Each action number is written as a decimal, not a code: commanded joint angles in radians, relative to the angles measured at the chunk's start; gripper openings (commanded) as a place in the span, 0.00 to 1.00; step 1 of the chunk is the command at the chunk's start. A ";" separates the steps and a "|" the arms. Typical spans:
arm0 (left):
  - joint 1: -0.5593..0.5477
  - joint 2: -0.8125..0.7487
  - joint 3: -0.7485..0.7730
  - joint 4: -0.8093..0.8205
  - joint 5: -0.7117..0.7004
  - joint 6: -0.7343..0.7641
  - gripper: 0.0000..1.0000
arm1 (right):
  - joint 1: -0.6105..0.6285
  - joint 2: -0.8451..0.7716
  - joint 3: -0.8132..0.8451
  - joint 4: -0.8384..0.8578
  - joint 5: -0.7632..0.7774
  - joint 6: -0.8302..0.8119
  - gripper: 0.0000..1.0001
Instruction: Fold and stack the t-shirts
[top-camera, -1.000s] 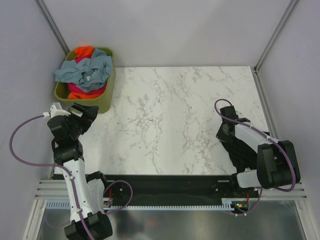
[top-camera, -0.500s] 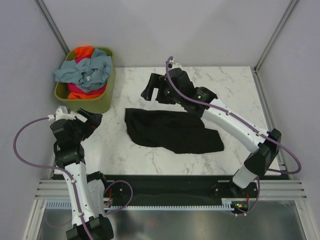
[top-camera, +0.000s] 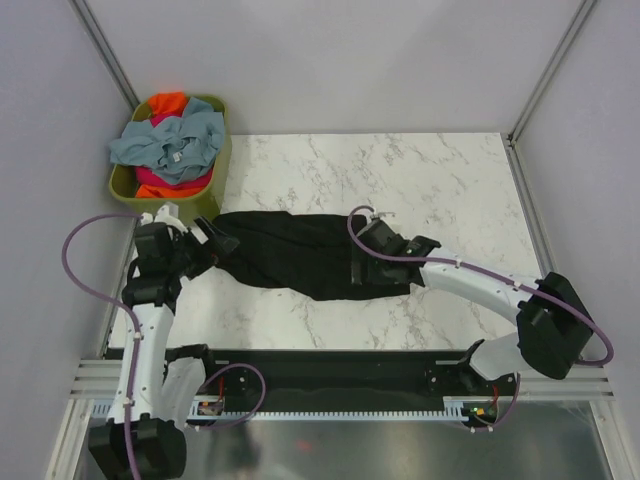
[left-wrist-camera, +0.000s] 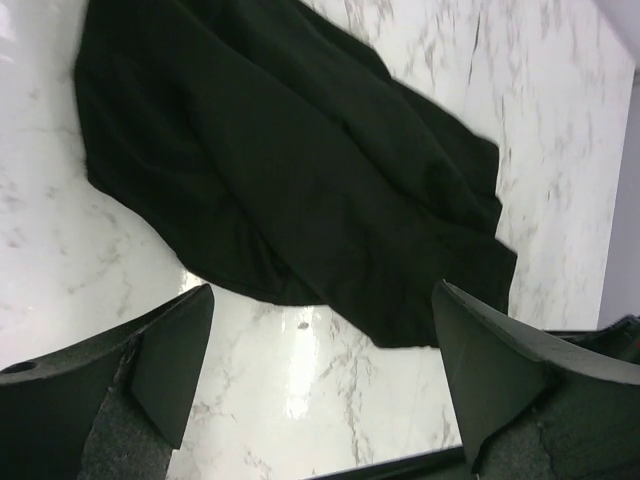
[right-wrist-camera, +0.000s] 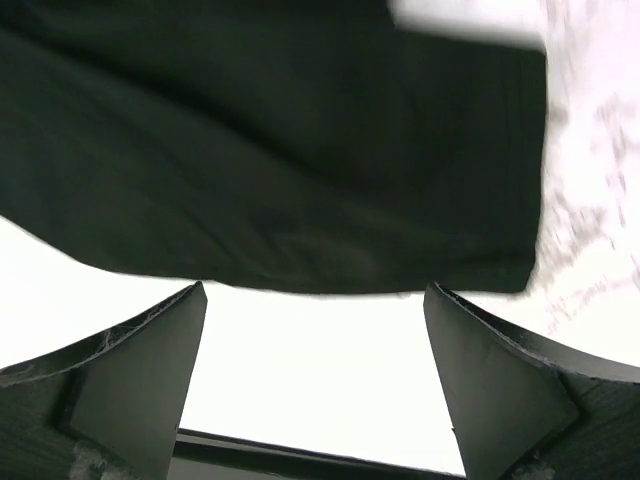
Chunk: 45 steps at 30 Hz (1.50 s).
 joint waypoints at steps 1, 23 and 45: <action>-0.110 0.050 0.026 0.007 -0.051 0.033 0.96 | 0.015 -0.078 -0.098 0.032 0.089 0.006 0.98; -0.245 0.085 0.029 -0.007 -0.093 0.032 0.90 | -0.285 -0.081 -0.325 0.219 -0.051 -0.040 0.63; -0.261 0.064 0.029 -0.014 -0.132 0.027 0.81 | -0.285 -0.353 0.316 -0.082 0.025 -0.235 0.00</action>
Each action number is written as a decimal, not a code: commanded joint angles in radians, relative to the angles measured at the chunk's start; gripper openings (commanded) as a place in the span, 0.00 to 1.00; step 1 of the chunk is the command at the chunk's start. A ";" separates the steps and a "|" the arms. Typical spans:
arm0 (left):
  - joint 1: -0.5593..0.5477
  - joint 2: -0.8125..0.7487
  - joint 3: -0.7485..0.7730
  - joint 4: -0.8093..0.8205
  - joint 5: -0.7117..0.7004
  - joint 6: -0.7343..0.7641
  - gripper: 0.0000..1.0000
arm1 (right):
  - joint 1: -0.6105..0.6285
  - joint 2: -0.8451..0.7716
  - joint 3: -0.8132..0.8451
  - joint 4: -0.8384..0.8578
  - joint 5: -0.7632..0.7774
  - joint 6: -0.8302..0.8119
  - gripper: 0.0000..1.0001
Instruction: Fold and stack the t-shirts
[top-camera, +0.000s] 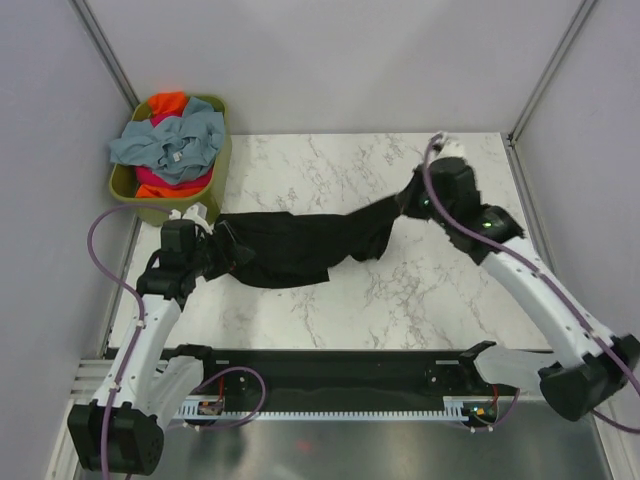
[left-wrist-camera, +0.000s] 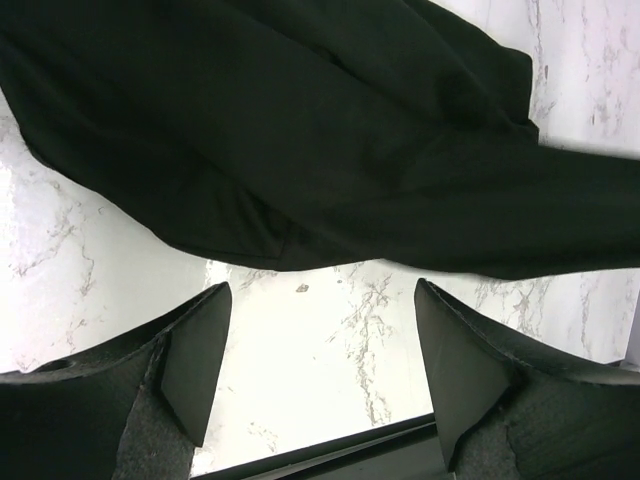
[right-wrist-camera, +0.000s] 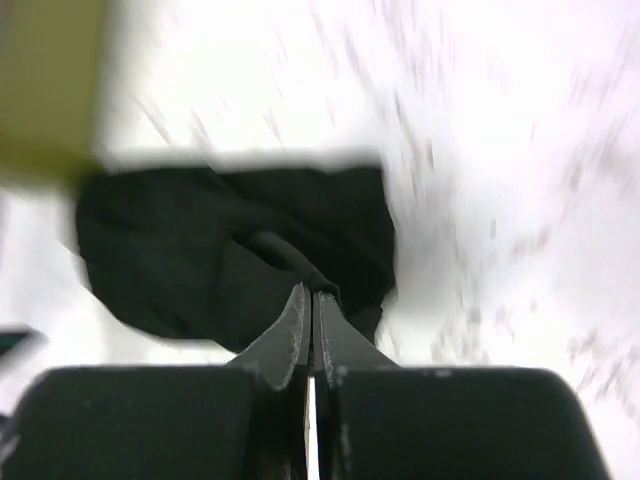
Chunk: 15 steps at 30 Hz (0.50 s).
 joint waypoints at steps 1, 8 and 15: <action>-0.017 -0.028 0.031 -0.003 -0.040 0.027 0.81 | 0.000 -0.163 0.301 -0.192 0.255 -0.063 0.00; -0.148 0.008 0.023 -0.006 -0.127 0.001 0.79 | 0.000 -0.225 0.203 -0.246 0.366 -0.071 0.00; -0.354 0.131 -0.024 0.037 -0.258 -0.056 0.86 | -0.002 -0.217 0.047 -0.234 0.346 -0.004 0.00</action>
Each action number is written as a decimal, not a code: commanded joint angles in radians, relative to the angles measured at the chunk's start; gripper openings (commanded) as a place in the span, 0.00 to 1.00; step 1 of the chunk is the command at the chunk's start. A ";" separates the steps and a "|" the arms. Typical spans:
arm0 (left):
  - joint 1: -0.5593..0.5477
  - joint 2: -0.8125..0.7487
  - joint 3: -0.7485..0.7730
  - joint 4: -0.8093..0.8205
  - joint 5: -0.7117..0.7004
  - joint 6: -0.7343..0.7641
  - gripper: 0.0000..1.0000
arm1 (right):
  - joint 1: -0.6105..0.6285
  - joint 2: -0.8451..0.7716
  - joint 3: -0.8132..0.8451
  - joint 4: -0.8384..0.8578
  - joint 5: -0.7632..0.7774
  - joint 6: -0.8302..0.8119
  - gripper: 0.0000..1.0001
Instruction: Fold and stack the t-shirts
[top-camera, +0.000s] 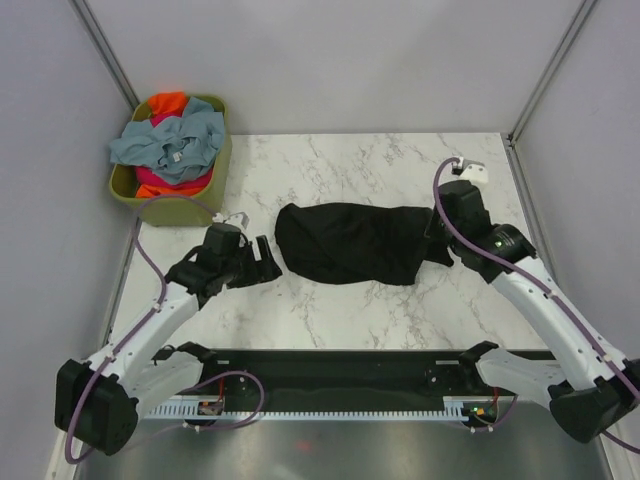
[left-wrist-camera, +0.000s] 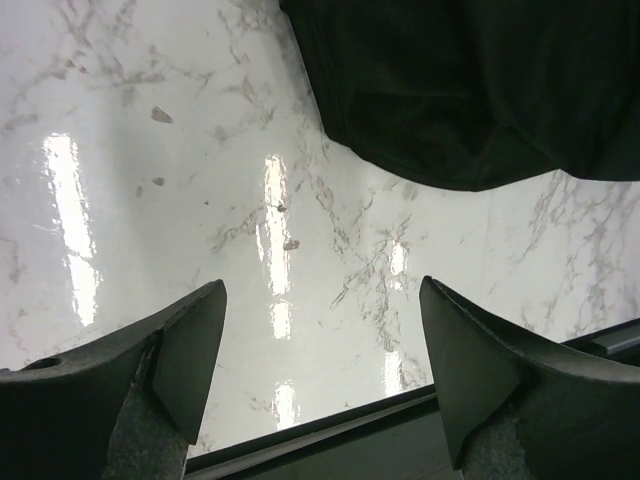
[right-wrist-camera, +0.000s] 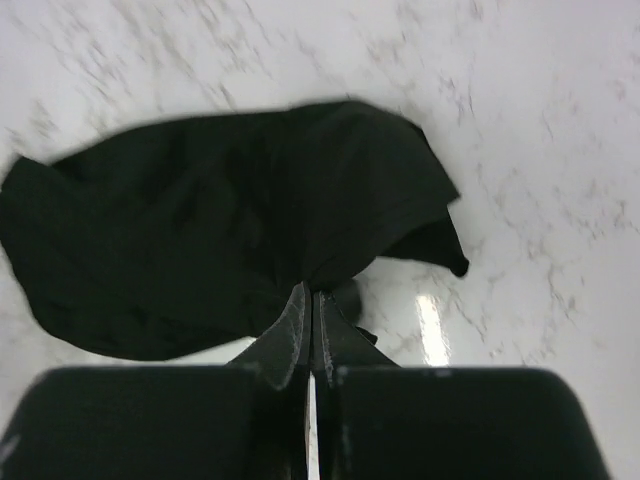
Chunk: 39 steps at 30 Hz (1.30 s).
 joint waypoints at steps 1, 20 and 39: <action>-0.062 0.056 -0.033 0.057 -0.080 -0.046 0.87 | 0.001 -0.006 -0.016 -0.045 0.024 0.015 0.00; -0.225 0.622 0.128 0.411 -0.049 -0.101 0.80 | -0.117 0.093 0.022 -0.020 0.091 -0.083 0.00; 0.151 0.306 0.404 0.019 0.048 0.107 0.02 | -0.243 0.061 0.131 -0.075 0.105 -0.066 0.00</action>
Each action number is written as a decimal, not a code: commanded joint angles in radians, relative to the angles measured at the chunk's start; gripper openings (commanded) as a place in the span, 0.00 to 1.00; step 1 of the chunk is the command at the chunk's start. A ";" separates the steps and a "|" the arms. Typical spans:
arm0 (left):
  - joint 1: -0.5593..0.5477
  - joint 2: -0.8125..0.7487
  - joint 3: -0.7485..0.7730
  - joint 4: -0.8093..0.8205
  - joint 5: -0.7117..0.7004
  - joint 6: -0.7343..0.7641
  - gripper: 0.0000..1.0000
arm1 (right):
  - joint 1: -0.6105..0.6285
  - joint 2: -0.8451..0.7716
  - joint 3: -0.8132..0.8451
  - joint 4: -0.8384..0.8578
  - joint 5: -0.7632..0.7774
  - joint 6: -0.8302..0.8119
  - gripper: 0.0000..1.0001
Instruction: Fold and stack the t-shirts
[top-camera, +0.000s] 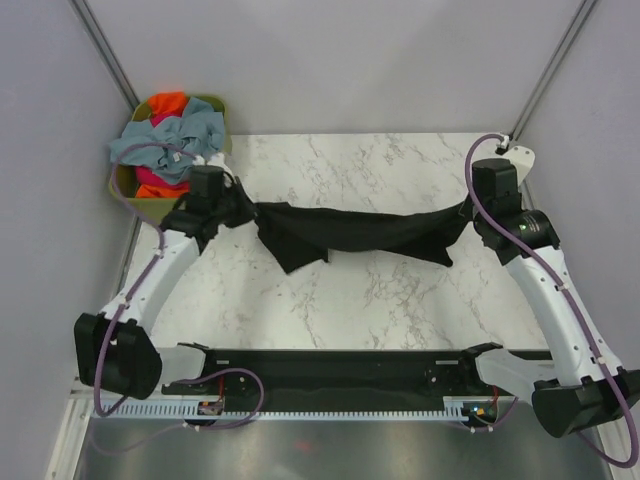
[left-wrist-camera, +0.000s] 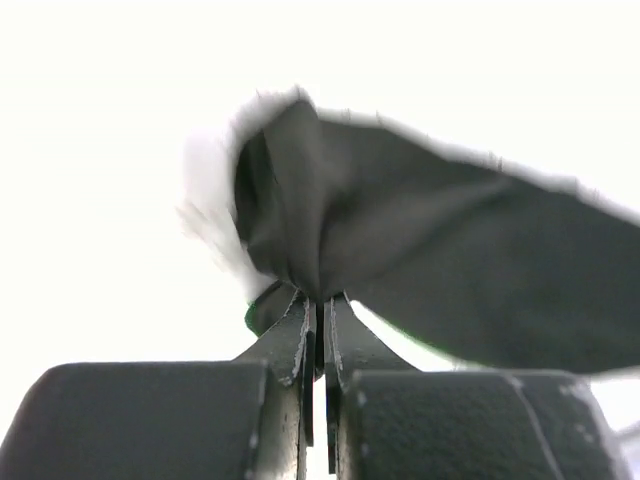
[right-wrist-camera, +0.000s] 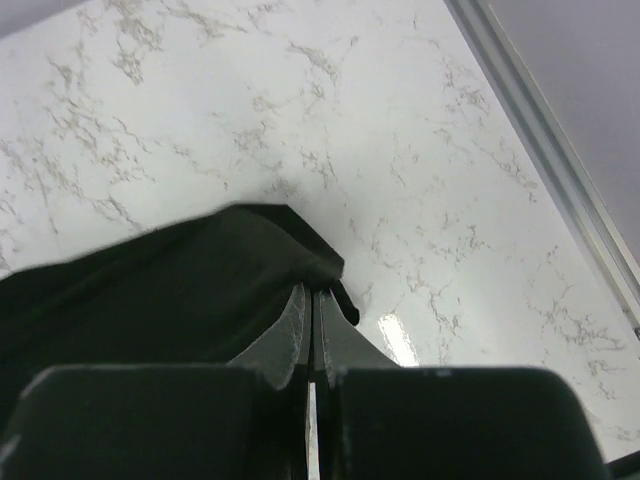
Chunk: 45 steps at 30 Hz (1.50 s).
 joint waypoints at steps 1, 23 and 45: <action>0.110 -0.057 0.091 -0.157 0.027 0.147 0.03 | -0.007 -0.015 0.055 -0.004 0.029 0.013 0.00; -0.060 -0.237 -0.333 -0.106 -0.033 -0.110 0.83 | -0.008 0.124 -0.182 0.134 -0.126 0.035 0.00; -0.087 0.073 -0.397 0.230 0.045 -0.104 0.47 | -0.010 0.126 -0.208 0.154 -0.160 0.010 0.00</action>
